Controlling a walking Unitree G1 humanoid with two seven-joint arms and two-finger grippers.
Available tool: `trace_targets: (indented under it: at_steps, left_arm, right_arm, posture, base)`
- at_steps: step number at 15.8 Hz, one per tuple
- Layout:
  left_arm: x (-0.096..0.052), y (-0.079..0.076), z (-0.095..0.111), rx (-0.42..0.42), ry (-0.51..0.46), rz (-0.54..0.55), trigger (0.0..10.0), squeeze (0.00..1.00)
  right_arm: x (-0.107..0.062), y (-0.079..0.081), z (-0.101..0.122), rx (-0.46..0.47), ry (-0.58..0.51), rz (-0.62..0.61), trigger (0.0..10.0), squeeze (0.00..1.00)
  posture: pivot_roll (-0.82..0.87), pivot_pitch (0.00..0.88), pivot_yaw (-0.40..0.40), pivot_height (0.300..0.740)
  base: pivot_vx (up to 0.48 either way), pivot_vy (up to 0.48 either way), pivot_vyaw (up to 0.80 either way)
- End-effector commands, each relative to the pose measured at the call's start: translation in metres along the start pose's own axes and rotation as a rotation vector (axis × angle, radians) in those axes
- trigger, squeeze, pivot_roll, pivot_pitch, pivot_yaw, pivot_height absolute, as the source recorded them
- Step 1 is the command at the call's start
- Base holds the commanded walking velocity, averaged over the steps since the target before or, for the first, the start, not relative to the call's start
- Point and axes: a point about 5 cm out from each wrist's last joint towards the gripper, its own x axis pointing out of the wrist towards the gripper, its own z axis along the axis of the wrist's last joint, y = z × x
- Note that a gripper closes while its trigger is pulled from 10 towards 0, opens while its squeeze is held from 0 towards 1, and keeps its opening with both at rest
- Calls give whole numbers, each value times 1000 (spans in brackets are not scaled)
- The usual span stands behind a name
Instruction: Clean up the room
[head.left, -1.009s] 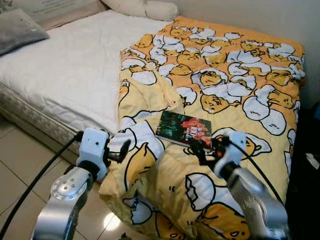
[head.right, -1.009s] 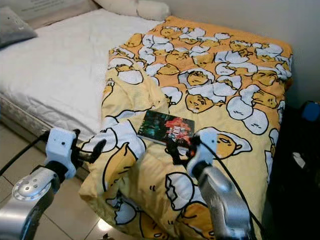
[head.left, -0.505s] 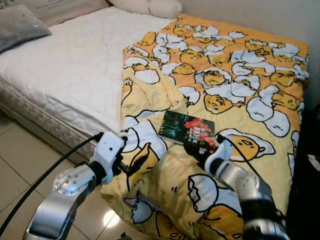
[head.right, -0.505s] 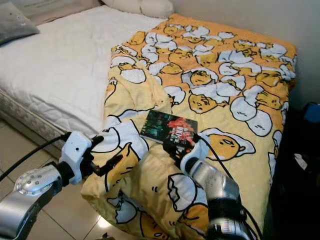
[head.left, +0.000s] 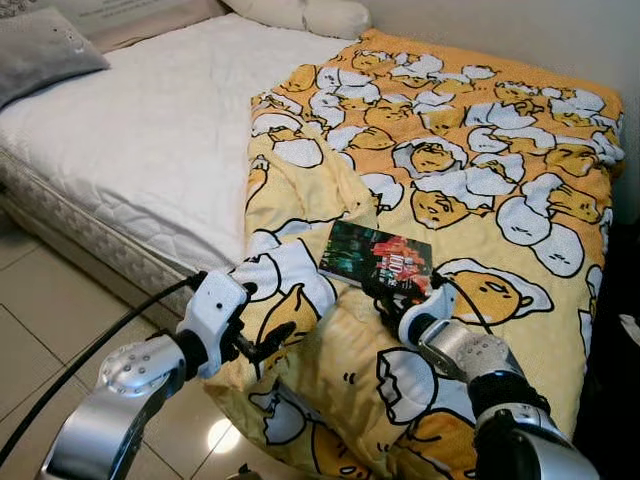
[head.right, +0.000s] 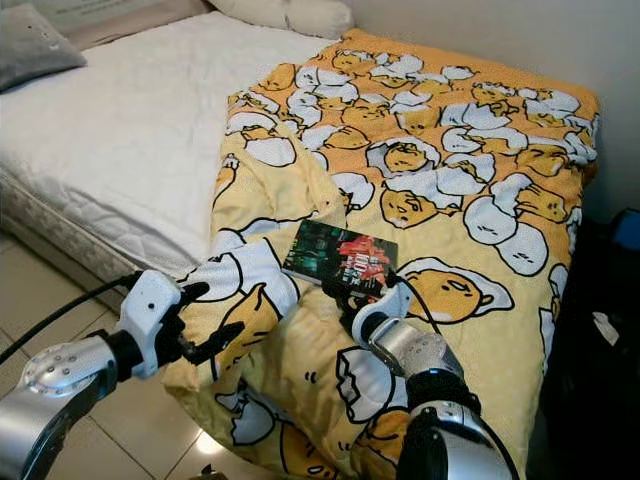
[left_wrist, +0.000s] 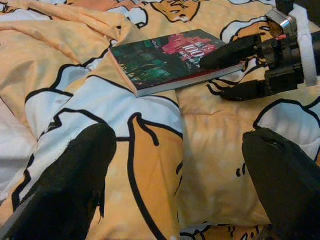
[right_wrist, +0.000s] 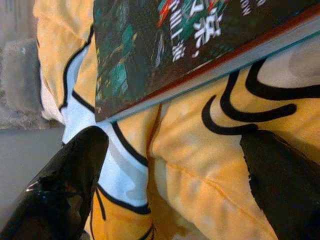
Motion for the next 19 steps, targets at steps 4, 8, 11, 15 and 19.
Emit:
trace_targets:
  at_steps: [4,8,11,15,19]
  left_arm:
    - [-5,-4,-1,1,16,-39,10000,1000]
    - [-3,-2,2,12,21,-55,10000,1000]
    - [-3,-2,5,21,23,-71,10000,1000]
    - [-7,-4,4,27,42,-100,10000,1000]
    - [-7,-5,5,29,51,-113,10000,1000]
  right_arm:
    - [1,9,20,131,-114,96,10000,0]
    - [2,22,27,144,-138,186,10000,0]
    - [7,17,18,140,-126,138,10000,0]
    - [9,7,7,150,-119,93,10000,0]
    - [6,-7,6,163,-158,28,10000,0]
  posture:
    - [30,0,-21,740]
    - [27,0,-6,740]
    - [48,0,5,740]
    - [54,0,27,740]
    - [58,0,38,740]
  base:
    - [0,0,0]
    - [0,0,0]
    - [0,0,0]
    - [0,0,0]
    - [0,0,0]
